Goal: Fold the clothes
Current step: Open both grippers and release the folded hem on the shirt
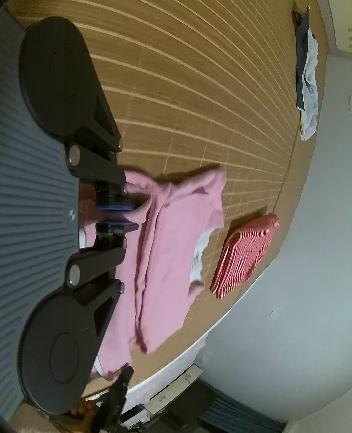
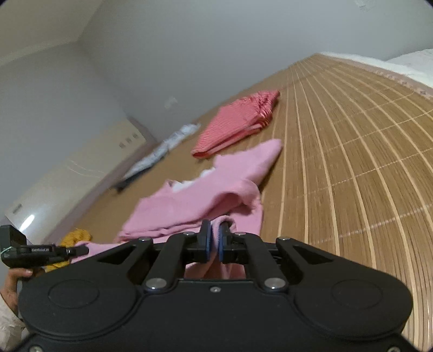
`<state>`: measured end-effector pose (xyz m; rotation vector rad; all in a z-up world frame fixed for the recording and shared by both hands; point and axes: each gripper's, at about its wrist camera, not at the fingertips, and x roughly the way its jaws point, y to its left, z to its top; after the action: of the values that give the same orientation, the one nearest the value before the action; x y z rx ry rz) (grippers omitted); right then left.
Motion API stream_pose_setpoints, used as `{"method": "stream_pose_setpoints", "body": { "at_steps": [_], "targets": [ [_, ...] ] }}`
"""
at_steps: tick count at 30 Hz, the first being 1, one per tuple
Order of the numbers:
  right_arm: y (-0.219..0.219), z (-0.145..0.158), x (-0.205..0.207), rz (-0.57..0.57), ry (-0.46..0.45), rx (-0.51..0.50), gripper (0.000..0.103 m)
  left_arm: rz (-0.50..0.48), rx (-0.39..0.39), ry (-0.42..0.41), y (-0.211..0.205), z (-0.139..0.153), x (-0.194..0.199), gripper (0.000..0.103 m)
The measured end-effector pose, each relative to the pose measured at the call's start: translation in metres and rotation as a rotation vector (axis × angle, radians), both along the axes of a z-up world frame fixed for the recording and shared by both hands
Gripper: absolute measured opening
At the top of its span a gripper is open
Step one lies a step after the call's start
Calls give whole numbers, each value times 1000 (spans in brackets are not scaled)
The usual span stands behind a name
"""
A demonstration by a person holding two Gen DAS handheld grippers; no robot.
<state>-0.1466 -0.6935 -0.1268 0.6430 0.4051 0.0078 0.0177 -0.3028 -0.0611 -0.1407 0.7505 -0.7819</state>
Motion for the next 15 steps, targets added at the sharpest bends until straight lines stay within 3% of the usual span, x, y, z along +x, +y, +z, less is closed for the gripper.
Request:
{"method": "stream_pose_setpoints", "body": {
  "at_steps": [1,2,3,5,6,7,9,11,15],
  "targets": [
    [-1,0,4,-23,7,-10,9,1,-3,12,0,-6,6,10],
    [-3,1,7,-54,21,-35,18,-9,0,43,1,-11,13,10],
    [-4,1,8,-76,44,-62,34,-20,-5,43,3,-11,15,10],
    [-7,4,5,-114,63,-101,38,-40,-15,43,6,-9,20,14],
    [-9,6,1,-128,58,-114,38,-49,-18,26,10,-5,19,29],
    [-9,10,-3,-120,49,-121,39,-59,-20,9,13,-1,18,61],
    [-3,16,-10,-87,33,-139,46,-71,-48,-18,23,6,15,89],
    [10,21,-17,-26,25,-161,51,-109,-122,-10,37,8,11,90],
    [49,30,-29,42,-14,-371,58,-176,17,-103,35,11,-8,90]
  ]
}}
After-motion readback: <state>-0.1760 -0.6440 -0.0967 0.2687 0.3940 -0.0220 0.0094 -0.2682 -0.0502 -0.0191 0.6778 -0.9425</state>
